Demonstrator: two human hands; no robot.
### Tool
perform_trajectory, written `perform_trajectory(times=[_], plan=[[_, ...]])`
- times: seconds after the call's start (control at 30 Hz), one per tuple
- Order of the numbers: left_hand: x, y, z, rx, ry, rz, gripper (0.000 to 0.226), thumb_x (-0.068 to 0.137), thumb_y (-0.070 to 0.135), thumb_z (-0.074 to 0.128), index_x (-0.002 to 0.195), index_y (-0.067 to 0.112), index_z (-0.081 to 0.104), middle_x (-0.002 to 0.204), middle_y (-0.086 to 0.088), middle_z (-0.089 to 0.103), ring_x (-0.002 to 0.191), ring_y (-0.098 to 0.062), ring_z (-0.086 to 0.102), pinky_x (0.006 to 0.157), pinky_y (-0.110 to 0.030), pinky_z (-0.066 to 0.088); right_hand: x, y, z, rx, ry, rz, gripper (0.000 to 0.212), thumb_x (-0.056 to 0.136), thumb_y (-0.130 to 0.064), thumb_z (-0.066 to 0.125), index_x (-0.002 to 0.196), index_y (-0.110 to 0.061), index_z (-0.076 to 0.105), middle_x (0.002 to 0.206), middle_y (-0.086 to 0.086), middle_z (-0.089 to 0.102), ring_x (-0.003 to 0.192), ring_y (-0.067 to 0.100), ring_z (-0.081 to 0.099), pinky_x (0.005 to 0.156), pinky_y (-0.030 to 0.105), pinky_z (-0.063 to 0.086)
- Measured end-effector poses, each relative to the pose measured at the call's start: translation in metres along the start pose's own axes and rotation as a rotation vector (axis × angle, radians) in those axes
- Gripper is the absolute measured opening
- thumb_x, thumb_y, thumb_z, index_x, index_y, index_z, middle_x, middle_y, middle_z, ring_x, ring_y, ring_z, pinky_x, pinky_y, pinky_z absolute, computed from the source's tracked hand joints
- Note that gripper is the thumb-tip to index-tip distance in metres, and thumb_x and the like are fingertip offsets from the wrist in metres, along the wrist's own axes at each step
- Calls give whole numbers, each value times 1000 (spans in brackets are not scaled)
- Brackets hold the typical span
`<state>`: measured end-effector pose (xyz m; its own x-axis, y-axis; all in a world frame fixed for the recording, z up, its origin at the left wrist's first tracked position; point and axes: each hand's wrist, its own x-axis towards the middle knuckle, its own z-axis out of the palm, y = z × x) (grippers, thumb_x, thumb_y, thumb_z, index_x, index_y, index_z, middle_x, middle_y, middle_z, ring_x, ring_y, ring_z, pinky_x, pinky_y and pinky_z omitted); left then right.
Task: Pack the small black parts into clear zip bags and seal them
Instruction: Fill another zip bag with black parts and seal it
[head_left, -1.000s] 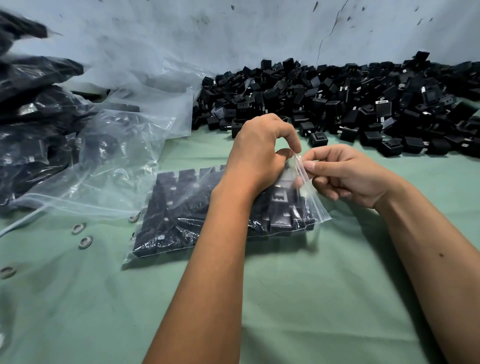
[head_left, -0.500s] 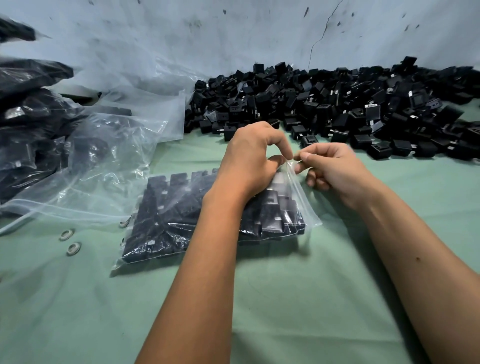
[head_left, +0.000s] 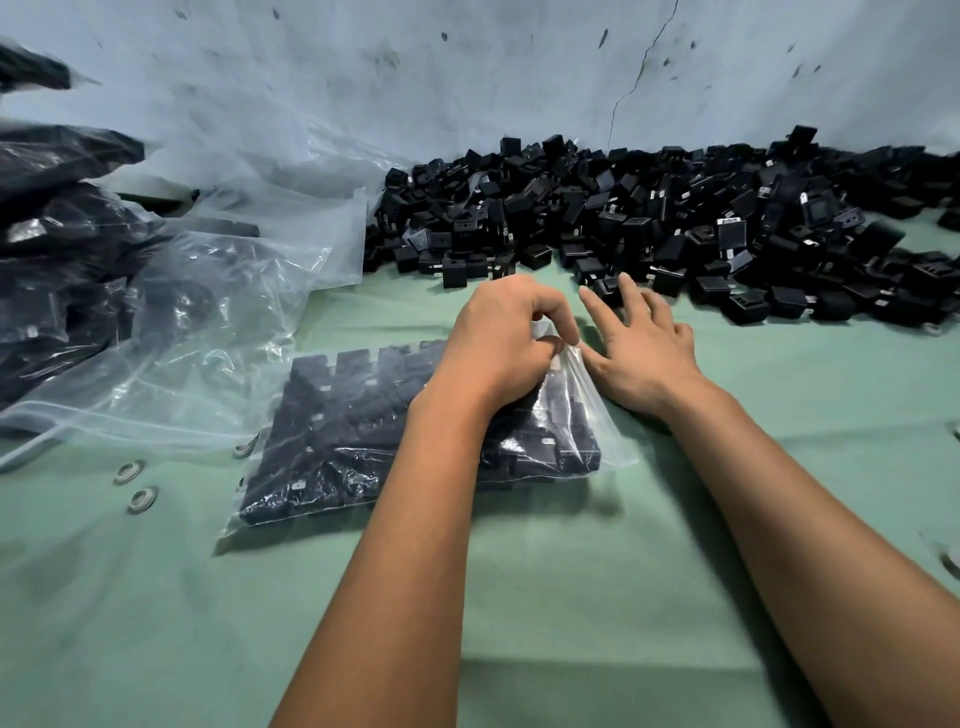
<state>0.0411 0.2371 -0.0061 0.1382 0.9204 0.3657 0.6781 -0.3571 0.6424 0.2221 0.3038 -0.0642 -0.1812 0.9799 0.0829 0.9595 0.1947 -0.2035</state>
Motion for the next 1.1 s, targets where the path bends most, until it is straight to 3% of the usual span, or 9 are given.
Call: perform_trajectory(times=[0.17,0.27,0.4,0.53,0.6,0.73,0.9,1.0,1.1], plan=[[0,0,1,1,13,2,25,77,4,78,80,29,77,96,6,66,96,-19,63,85,-45,56,16,-9,-7,-62,-108,163,77,86,-85,31,154,-61,3,172,2,-8,154,32,8,112,56,24],[1,-1,1,-16,12,1,25,77,2,78,80,27,78,95,4,66,91,-20,64,82,-44,57,20,-10,-8,-8,40,210,76,86,-80,42,153,-46,31,157,14,28,143,36,23,108,55,31],[1,-1,1,-13,12,-4,25,78,2,78,80,27,78,97,5,66,93,-19,64,84,-43,57,16,-7,-4,174,266,177,47,90,-62,59,123,-29,66,133,11,51,130,33,38,104,49,37],[0,1,0,-13,2,-6,25,79,1,77,81,26,78,98,5,66,93,-19,65,86,-44,57,11,2,-8,464,484,230,34,84,-50,74,84,-18,61,99,7,65,106,31,57,90,41,47],[0,2,-1,-12,4,-6,24,80,1,77,82,25,78,98,5,67,95,-18,65,87,-44,56,10,2,-8,431,497,243,39,82,-51,77,97,-19,60,110,7,59,114,31,51,94,40,44],[0,1,-1,-9,7,-3,23,80,2,77,82,25,78,100,4,67,98,-18,64,88,-43,55,13,-5,-4,209,244,45,50,93,-47,66,140,-37,54,146,4,47,137,31,33,111,47,36],[1,1,-1,5,8,2,24,80,2,77,81,27,79,99,4,67,98,-19,64,86,-43,55,9,-5,-3,306,290,-215,27,94,-15,67,119,-24,75,119,3,64,117,28,56,97,40,46],[1,2,-1,15,1,2,24,80,3,77,82,26,79,99,3,67,98,-19,64,86,-43,55,5,-6,-6,424,305,-198,57,86,-7,76,137,-28,63,120,4,68,112,24,62,100,38,49],[1,2,-1,5,3,1,24,80,3,77,81,27,78,99,4,67,97,-19,64,87,-43,55,-2,-3,-9,667,340,-52,69,78,-15,87,139,-28,59,113,-2,67,95,14,66,87,26,54]])
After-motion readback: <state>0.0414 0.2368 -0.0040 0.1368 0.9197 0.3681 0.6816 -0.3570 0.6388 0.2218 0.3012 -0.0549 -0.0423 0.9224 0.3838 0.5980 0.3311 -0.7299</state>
